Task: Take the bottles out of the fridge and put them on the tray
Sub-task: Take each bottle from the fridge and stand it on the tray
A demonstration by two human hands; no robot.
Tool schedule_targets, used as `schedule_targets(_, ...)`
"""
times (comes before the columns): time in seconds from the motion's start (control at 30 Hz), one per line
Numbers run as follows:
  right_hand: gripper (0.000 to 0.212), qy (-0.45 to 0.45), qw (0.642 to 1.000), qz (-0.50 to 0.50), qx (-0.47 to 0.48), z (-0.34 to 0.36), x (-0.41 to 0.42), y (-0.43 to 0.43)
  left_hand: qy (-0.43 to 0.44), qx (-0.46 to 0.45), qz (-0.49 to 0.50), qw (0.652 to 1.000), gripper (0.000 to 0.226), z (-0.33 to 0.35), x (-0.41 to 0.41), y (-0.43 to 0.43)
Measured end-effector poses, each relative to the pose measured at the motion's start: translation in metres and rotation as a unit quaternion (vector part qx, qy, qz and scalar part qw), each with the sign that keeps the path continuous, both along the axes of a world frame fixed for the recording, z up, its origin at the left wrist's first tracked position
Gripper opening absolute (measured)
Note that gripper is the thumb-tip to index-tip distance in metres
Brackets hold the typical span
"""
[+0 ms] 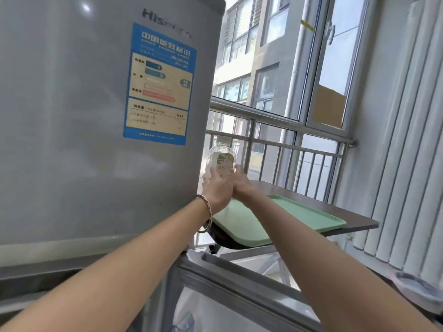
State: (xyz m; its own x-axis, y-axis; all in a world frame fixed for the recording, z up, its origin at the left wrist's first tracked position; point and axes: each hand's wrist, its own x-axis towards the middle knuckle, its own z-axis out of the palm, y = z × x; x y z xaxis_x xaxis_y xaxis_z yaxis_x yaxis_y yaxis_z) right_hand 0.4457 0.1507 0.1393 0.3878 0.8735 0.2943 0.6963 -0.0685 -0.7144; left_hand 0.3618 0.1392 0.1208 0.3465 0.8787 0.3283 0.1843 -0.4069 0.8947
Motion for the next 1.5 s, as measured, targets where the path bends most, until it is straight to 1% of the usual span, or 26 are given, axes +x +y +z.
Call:
schedule_targets(0.03,0.076,-0.071,0.997,-0.019,0.001,0.000,-0.002,-0.011,0.014,0.013,-0.008,1.000,0.072,0.001,-0.005,-0.009)
schedule_targets(0.1,0.070,-0.214,0.975,-0.048,0.013,0.000,-0.012,-0.039,0.044,0.035,-0.043,0.997,0.070,0.004,-0.020,-0.029)
schedule_targets(0.13,0.068,-0.249,0.967,-0.051,0.025,0.001,-0.019,-0.055,0.059,0.056,-0.057,0.995,0.069,0.005,-0.027,-0.038)
schedule_targets(0.17,0.067,-0.263,0.962,-0.049,0.048,0.000,-0.023,-0.068,0.078,0.078,-0.067,0.992,0.067,0.006,-0.035,-0.049)
schedule_targets(0.23,0.066,-0.266,0.958,-0.045,0.097,-0.002,-0.037,-0.098,0.109,0.114,-0.079,0.984,0.067,0.007,-0.055,-0.069)
schedule_targets(0.3,0.059,-0.266,0.954,-0.027,0.138,-0.007,-0.053,-0.124,0.133,0.127,-0.100,0.978,0.070,0.005,-0.073,-0.085)
schedule_targets(0.33,0.054,-0.249,0.958,-0.013,0.145,-0.011,-0.065,-0.138,0.141,0.126,-0.116,0.975,0.071,0.001,-0.084,-0.093)
schedule_targets(0.4,0.046,-0.185,0.973,0.026,0.134,-0.021,-0.085,-0.156,0.159,0.129,-0.133,0.970,0.069,-0.006,-0.104,-0.108)
schedule_targets(0.47,0.039,-0.175,0.979,0.036,0.100,-0.034,-0.104,-0.168,0.197,0.126,-0.123,0.964,0.065,-0.016,-0.125,-0.119)
schedule_targets(0.53,0.036,-0.156,0.985,0.053,0.051,-0.059,-0.125,-0.170,0.233,0.100,-0.125,0.959,0.064,-0.033,-0.151,-0.121)
schedule_targets(0.57,0.035,-0.142,0.987,0.064,0.024,-0.068,-0.130,-0.168,0.249,0.086,-0.137,0.955,0.068,-0.040,-0.158,-0.119)
schedule_targets(0.6,0.034,-0.161,0.983,0.081,-0.016,-0.083,-0.143,-0.163,0.270,0.071,-0.137,0.950,0.076,-0.051,-0.174,-0.117)
schedule_targets(0.63,0.034,-0.192,0.974,0.103,-0.063,-0.095,-0.155,-0.156,0.300,0.058,-0.133,0.943,0.084,-0.060,-0.187,-0.115)
schedule_targets(0.67,0.037,-0.232,0.960,0.124,-0.102,-0.110,-0.166,-0.147,0.331,0.045,-0.126,0.934,0.086,-0.073,-0.200,-0.111)
schedule_targets(0.73,0.043,-0.280,0.934,0.157,-0.154,-0.135,-0.188,-0.134,0.383,0.029,-0.086,0.919,0.076,-0.099,-0.221,-0.101)
schedule_targets(0.8,0.041,-0.317,0.907,0.202,-0.190,-0.163,-0.205,-0.118,0.418,0.014,-0.028,0.908,0.075,-0.131,-0.239,-0.089)
schedule_targets(0.87,0.043,-0.303,0.898,0.222,-0.226,-0.191,-0.217,-0.103,0.456,-0.002,0.016,0.890,0.077,-0.164,-0.254,-0.073)
schedule_targets(0.93,0.048,-0.285,0.894,0.219,-0.266,-0.218,-0.226,-0.082,0.484,0.008,0.046,0.874,0.073,-0.198,-0.269,-0.056)
schedule_targets(1.03,0.069,-0.269,0.888,0.219,-0.302,-0.256,-0.235,-0.049,0.520,0.036,0.076,0.850,0.063,-0.235,-0.281,-0.041)
schedule_targets(1.13,0.072,-0.290,0.876,0.230,-0.310,-0.284,-0.238,-0.018,0.531,0.007,0.086,0.843,0.059,-0.261,-0.285,-0.028)
schedule_targets(1.2,0.070,-0.312,0.861,0.249,-0.317,-0.301,-0.241,0.002,0.528,-0.011,0.097,0.843,0.060,-0.273,-0.287,-0.019)
schedule_targets(1.27,0.074,-0.315,0.852,0.266,-0.324,-0.312,-0.244,0.019,0.533,-0.027,0.106,0.839,0.062,-0.282,-0.290,-0.007)
schedule_targets(1.33,0.075,-0.302,0.855,0.270,-0.324,-0.328,-0.247,0.039,0.536,-0.037,0.120,0.835,0.064,-0.292,-0.291,0.005)
schedule_targets(1.4,0.070,-0.302,0.856,0.281,-0.310,-0.335,-0.247,0.050,0.532,-0.040,0.128,0.836,0.064,-0.301,-0.292,0.015)
schedule_targets(1.5,0.054,-0.258,0.875,0.291,-0.289,-0.347,-0.246,0.062,0.527,-0.040,0.135,0.838,0.066,-0.311,-0.295,0.026)
